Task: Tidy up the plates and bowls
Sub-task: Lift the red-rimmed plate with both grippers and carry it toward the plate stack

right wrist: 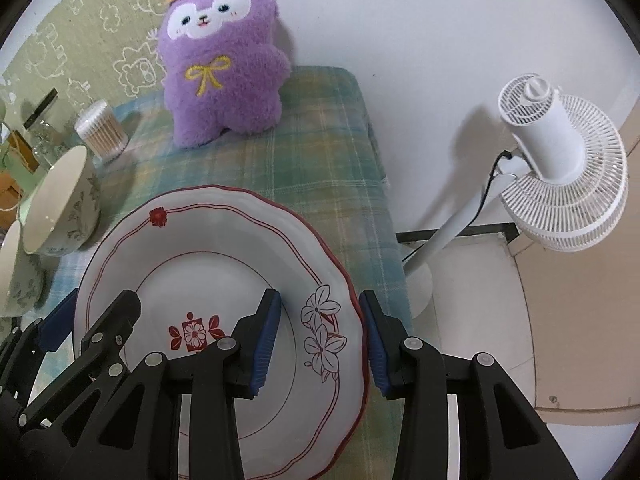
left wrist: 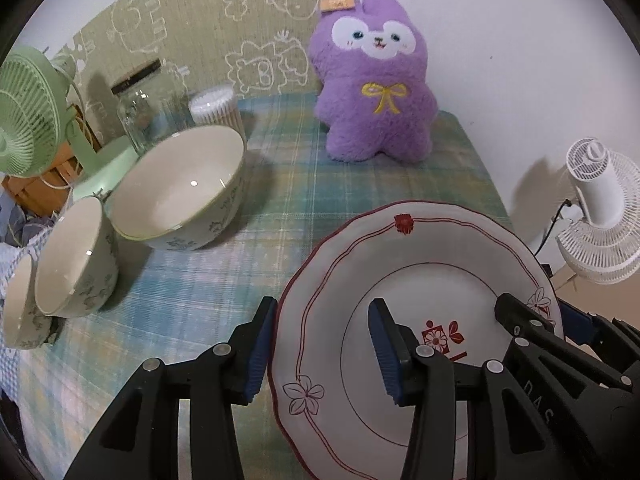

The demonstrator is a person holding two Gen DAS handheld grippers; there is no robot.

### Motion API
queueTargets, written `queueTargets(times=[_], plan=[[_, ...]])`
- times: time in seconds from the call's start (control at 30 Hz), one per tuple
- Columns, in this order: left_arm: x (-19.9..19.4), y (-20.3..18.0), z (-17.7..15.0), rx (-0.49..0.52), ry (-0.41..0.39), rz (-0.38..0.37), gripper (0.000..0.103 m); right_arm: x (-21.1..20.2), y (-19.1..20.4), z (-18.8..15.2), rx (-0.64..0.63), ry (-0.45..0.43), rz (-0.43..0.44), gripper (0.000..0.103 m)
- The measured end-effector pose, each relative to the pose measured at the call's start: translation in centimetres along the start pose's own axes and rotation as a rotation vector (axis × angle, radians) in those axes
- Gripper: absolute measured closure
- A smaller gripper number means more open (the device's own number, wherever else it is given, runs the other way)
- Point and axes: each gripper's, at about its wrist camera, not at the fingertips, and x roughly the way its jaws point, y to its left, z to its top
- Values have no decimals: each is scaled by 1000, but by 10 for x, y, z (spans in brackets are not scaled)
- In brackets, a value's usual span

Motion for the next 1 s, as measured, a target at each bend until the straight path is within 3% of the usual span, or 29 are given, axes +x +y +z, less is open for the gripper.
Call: queueTargets(times=[0.27,0.6,1.0], plan=[[-45,10,-12,13,-43,-11,56,-45,7,-16,8,-35,-8,59],[-96,27,-45,44,-79,-41,56,-98,17,-61,29,-63,-33,59],[-114,37,-103,104,-40,-74,56,-121,23,-134,70,-37,-68,59]])
